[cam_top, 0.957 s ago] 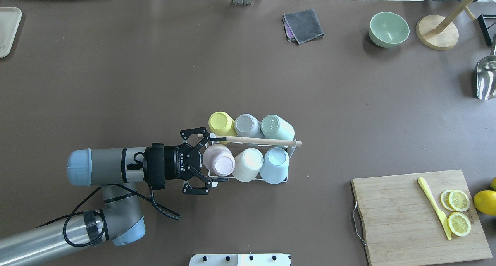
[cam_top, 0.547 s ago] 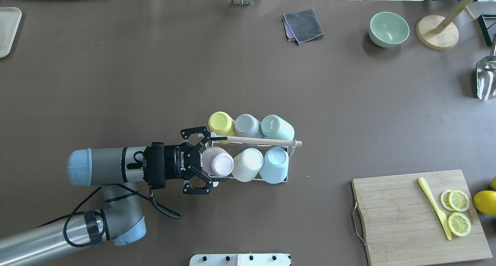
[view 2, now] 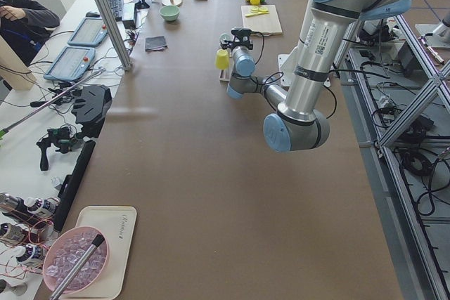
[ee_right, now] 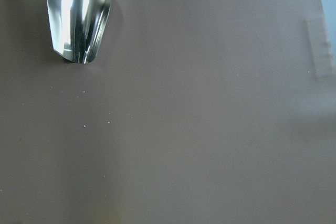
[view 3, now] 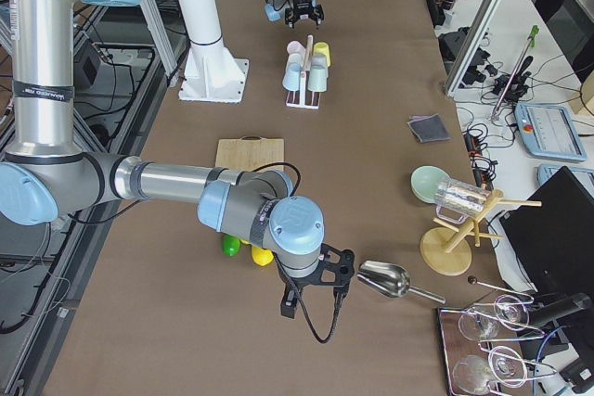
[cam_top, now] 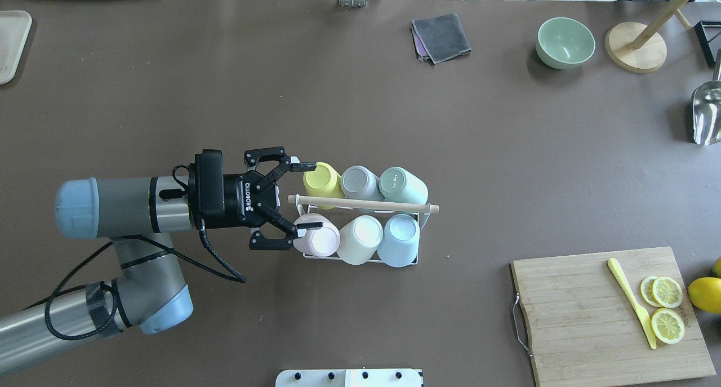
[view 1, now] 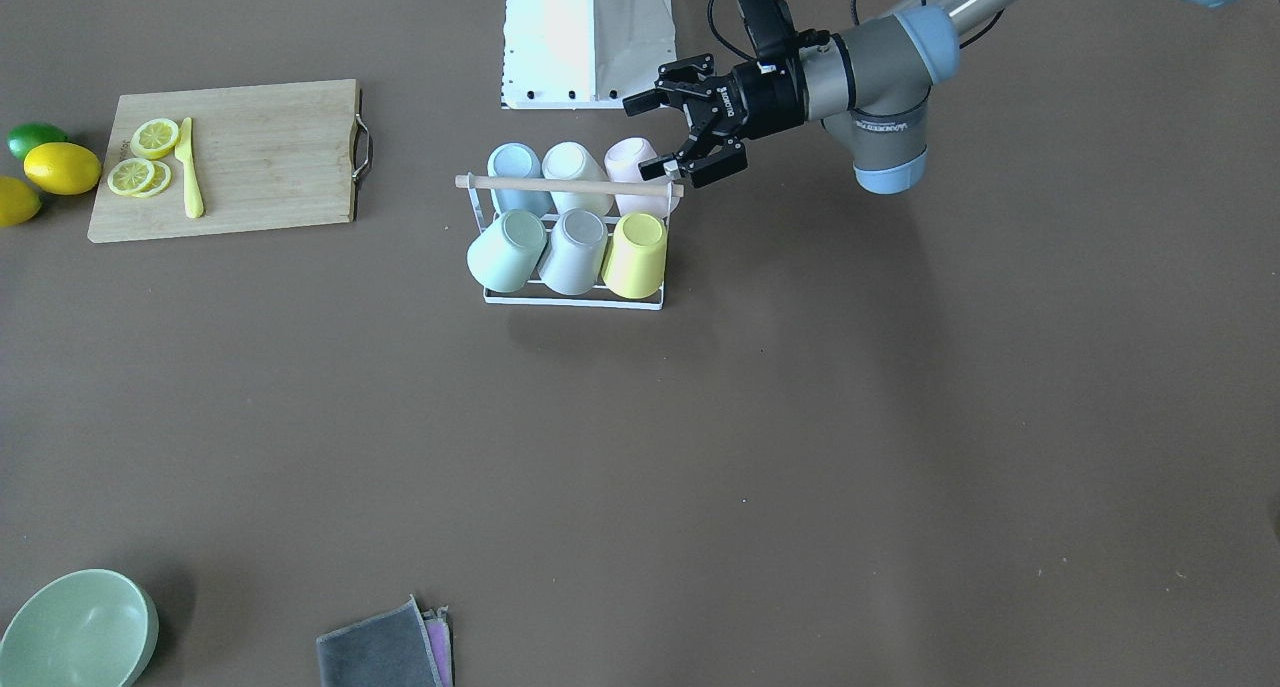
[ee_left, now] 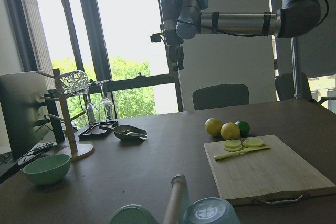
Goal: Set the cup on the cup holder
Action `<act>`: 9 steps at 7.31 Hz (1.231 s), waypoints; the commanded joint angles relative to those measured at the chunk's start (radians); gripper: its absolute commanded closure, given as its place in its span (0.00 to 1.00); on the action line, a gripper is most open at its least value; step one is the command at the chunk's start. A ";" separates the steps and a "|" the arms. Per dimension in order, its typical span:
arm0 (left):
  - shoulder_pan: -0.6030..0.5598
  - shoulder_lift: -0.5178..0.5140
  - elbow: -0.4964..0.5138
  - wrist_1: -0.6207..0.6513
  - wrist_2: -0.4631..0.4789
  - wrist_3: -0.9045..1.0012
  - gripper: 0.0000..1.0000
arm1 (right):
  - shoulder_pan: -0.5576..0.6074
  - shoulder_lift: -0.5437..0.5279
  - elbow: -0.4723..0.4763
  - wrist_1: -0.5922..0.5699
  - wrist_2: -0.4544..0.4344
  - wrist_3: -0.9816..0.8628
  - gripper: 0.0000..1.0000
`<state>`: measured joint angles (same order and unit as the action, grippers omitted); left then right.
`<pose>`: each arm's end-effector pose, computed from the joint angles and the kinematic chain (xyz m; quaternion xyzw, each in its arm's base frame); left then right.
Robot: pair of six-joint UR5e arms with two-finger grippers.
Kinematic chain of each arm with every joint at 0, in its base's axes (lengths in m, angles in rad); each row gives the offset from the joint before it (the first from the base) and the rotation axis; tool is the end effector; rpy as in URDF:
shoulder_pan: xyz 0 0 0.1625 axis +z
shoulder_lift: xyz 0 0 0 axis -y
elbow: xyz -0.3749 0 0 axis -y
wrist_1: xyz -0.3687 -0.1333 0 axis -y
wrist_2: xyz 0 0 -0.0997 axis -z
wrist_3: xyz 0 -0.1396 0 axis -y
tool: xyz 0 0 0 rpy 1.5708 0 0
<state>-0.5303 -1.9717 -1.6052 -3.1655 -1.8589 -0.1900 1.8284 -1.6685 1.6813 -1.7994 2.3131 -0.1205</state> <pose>0.4326 -0.3622 0.2035 0.6428 0.5471 0.3265 0.4253 0.1415 -0.3841 0.6527 -0.0308 -0.3730 0.1024 0.9216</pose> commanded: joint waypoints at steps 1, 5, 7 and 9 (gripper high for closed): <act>-0.135 0.086 -0.131 0.336 -0.051 -0.023 0.01 | 0.000 -0.007 0.000 0.000 0.009 0.001 0.00; -0.282 0.128 -0.167 1.104 -0.048 -0.013 0.01 | 0.000 -0.017 0.000 0.000 0.016 0.001 0.00; -0.388 0.128 -0.174 1.515 -0.045 -0.020 0.01 | 0.000 -0.017 -0.002 0.000 0.020 0.001 0.00; -0.524 0.161 -0.173 1.622 -0.062 -0.025 0.01 | 0.107 -0.119 0.046 0.030 0.069 -0.010 0.00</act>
<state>-0.9730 -1.8357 -1.7791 -1.6164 -1.9090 -0.2125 1.8800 -1.7186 1.7038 -1.7989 2.3511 -0.1212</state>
